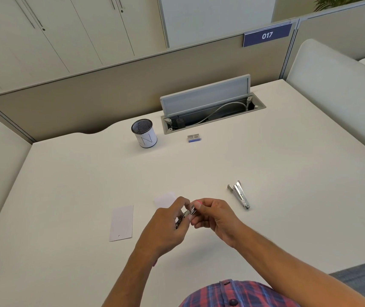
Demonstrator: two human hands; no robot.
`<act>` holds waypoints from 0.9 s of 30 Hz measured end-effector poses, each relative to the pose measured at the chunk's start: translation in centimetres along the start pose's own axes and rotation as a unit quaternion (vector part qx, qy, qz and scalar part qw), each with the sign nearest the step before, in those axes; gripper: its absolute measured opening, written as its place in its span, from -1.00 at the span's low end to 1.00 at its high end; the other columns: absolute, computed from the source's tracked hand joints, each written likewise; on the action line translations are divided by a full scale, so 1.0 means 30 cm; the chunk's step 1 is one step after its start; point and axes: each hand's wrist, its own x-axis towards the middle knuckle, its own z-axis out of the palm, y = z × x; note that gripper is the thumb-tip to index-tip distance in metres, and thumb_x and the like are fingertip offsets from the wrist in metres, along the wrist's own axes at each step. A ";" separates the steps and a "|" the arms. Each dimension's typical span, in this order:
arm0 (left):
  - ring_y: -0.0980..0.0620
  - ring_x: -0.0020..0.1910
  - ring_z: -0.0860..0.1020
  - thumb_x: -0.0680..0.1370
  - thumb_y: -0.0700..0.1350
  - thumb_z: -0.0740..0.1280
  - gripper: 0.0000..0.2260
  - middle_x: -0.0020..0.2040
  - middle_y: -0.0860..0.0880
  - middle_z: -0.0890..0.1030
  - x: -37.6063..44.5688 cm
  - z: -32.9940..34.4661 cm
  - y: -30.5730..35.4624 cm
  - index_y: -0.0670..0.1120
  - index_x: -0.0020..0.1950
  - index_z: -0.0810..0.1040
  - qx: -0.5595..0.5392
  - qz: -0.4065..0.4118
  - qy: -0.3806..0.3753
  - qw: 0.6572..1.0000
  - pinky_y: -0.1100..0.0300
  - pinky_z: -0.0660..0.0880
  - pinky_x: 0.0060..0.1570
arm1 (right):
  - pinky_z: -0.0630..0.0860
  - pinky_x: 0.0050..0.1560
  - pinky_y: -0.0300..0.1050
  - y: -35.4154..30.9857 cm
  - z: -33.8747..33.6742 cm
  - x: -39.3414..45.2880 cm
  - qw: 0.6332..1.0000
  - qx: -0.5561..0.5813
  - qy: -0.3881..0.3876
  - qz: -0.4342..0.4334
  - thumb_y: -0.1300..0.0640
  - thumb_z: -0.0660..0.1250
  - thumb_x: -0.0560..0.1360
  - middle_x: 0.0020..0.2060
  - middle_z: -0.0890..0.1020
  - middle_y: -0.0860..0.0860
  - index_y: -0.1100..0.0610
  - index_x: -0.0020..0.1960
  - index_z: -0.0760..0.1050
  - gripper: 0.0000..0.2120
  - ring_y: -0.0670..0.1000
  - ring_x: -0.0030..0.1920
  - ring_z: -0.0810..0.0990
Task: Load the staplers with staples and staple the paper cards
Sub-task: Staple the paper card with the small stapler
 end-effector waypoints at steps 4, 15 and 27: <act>-0.08 -0.49 0.49 0.63 0.02 0.28 -0.91 -0.32 -0.03 0.60 -0.001 0.012 0.001 0.14 0.05 0.36 -0.012 0.010 0.025 1.000 -0.16 0.53 -0.39 | 0.62 -0.14 -0.10 0.004 0.005 -0.005 1.000 0.002 0.004 -0.003 0.17 0.33 0.63 -0.14 0.69 0.24 0.48 0.19 0.54 -0.66 0.08 -0.24 0.67; 0.01 -0.55 0.43 0.66 0.03 0.26 -0.86 -0.35 -0.01 0.61 -0.018 0.034 0.003 0.10 0.02 0.30 -0.025 0.034 0.116 0.992 -0.05 0.45 -0.43 | 0.64 -0.13 -0.10 -0.018 0.016 -0.002 1.000 -0.001 0.008 -0.011 0.17 0.35 0.62 -0.18 0.69 0.22 0.32 0.13 0.60 -0.78 0.08 -0.23 0.69; -0.14 -0.24 0.53 0.65 -0.07 0.18 -0.88 -0.13 -0.08 0.54 0.061 -0.015 0.063 -0.04 0.13 0.28 0.387 0.035 -0.110 0.915 0.07 0.43 -0.33 | 0.66 -0.12 -0.10 0.083 0.041 -0.014 0.972 0.087 0.014 0.216 0.25 0.20 0.63 -0.14 0.71 0.19 0.31 0.06 0.61 -0.78 0.08 -0.17 0.74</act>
